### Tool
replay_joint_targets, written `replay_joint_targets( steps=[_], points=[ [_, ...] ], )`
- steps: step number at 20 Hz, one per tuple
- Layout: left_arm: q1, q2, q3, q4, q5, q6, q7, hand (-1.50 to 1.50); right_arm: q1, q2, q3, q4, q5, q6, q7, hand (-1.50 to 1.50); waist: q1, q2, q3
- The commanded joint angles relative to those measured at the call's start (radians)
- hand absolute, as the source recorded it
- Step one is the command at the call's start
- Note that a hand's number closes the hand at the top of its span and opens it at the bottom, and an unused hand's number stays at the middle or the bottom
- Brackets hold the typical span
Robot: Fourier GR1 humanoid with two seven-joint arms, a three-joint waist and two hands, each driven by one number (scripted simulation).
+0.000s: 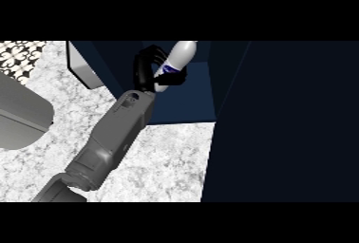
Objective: Pick up the bottled water, place it into the cabinet and close the cabinet
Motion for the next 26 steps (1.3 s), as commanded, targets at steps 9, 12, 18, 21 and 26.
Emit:
replay_joint_targets(
  steps=[9,12,18,21,26],
  points=[
    [-0.065,-0.008,0.052,0.189,-0.012,0.055,-0.098,1.50,-0.049,0.011,-0.005,-0.040,0.009,0.002,0.053,-1.50,-0.010,0.010,-0.001],
    [-0.016,-0.004,0.042,0.234,-0.041,0.065,-0.134,-1.50,0.008,-0.041,-0.001,-0.089,0.010,0.006,0.027,-1.50,-0.018,0.010,0.000],
    [-0.048,-0.008,0.019,0.294,-0.075,0.149,-0.088,-1.50,0.000,-0.025,0.031,-0.090,0.015,-0.010,0.038,-1.50,-0.029,0.011,-0.001],
    [-0.047,0.026,0.021,0.298,-0.080,0.083,-0.094,-1.50,-0.022,-0.027,0.014,-0.025,0.005,0.011,-0.015,-1.50,-0.022,0.015,-0.001],
    [-0.054,0.004,0.040,0.286,-0.073,0.135,-0.108,-1.50,-0.012,-0.043,0.023,-0.063,0.004,0.003,0.009,-1.50,-0.027,0.015,-0.001]
  ],
)
